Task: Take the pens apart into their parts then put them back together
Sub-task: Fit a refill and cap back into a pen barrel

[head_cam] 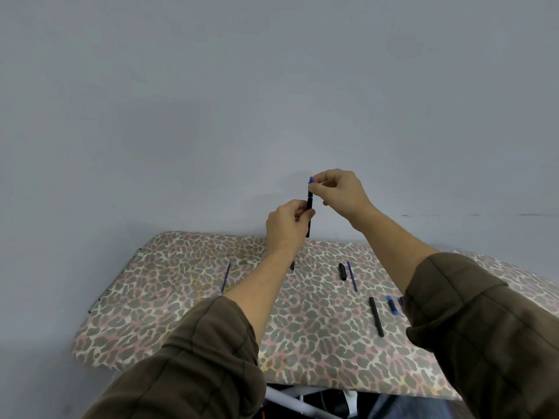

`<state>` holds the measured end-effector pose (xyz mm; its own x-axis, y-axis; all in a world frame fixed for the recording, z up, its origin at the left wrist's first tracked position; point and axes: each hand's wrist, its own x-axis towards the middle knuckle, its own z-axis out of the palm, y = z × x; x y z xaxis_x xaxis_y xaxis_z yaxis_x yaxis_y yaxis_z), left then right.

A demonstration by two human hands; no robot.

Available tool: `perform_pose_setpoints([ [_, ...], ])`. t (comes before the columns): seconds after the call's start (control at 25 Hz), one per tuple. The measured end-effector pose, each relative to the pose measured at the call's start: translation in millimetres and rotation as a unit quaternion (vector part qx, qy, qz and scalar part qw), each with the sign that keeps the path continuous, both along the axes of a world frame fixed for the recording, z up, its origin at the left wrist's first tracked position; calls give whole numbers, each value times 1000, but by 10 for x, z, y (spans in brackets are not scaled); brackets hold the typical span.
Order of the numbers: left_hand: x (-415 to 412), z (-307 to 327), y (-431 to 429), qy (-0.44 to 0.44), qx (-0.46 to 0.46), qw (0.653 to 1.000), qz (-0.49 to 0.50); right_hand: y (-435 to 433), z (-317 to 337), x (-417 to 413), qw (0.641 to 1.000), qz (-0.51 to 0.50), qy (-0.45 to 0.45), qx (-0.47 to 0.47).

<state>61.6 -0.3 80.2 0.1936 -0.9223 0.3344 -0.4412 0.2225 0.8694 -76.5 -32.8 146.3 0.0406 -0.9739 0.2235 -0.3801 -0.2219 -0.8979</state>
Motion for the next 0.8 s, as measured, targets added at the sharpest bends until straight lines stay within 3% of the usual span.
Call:
perform_pose_setpoints([
  [0.64,-12,51,24,5,0,1000,-6,18,42,-42,999,21,-31,18],
  [0.8,-28,41,25,3,1,1000,-9,6,29,-44,1000,14,0,17],
])
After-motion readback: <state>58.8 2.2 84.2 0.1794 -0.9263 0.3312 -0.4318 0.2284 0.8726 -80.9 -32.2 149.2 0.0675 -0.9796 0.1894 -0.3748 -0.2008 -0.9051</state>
